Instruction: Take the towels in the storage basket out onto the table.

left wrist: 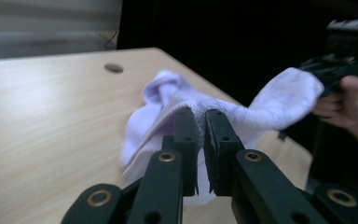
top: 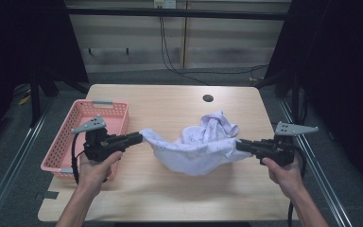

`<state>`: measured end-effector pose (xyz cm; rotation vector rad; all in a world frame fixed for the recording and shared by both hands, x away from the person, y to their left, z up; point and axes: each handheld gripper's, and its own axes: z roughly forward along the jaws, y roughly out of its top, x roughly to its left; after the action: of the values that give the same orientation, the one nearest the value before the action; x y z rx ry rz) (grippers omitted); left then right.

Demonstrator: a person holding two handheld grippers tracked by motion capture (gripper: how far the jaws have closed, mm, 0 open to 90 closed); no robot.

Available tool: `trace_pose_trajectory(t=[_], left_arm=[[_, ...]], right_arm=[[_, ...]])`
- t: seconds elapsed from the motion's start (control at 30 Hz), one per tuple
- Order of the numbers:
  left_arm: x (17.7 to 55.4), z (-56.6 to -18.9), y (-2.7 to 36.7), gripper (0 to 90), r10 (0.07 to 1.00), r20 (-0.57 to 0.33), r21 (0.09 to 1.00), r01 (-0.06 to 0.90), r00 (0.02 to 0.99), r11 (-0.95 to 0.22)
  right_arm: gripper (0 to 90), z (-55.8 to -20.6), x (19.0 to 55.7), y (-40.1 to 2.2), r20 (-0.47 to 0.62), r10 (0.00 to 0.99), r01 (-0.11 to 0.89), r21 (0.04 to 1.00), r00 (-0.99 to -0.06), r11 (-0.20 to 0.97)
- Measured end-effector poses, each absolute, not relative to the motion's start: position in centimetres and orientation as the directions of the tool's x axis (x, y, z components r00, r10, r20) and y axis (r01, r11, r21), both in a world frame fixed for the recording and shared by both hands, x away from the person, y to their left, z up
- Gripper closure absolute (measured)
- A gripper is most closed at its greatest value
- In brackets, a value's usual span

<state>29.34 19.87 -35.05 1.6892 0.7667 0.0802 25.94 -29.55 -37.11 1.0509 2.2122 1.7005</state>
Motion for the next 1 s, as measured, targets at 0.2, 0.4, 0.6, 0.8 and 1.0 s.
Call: trace_pose_trajectory(t=[0.2,0.4,0.6,0.8,1.0], left_arm=[[32.1,-36.3,17.5,83.6,0.564,-0.335,0.865,0.484,0.755,-0.133],[36.6,-42.0,14.6,69.2,0.617,-0.387,0.799,0.583,0.685,-0.146],[35.7,-42.7,14.4,59.7,0.639,-0.367,0.784,0.595,0.676,-0.179],[33.6,-44.6,15.2,71.3,0.603,-0.362,0.774,0.590,0.711,-0.230],[33.2,-47.0,14.7,71.1,0.613,-0.365,0.727,0.626,0.701,-0.283]], right_arm=[[82.6,-38.5,29.2,-30.2,0.299,0.686,0.476,0.876,-0.663,0.079],[72.1,-44.7,34.0,-30.0,0.288,0.783,0.610,0.779,-0.551,0.142],[55.4,-44.9,33.8,-31.6,0.284,0.820,0.589,0.804,-0.498,0.079],[61.7,-44.8,30.0,-32.4,0.285,0.794,0.580,0.808,-0.537,0.102],[67.2,-46.9,28.3,-32.5,0.316,0.769,0.626,0.768,-0.556,0.136]])
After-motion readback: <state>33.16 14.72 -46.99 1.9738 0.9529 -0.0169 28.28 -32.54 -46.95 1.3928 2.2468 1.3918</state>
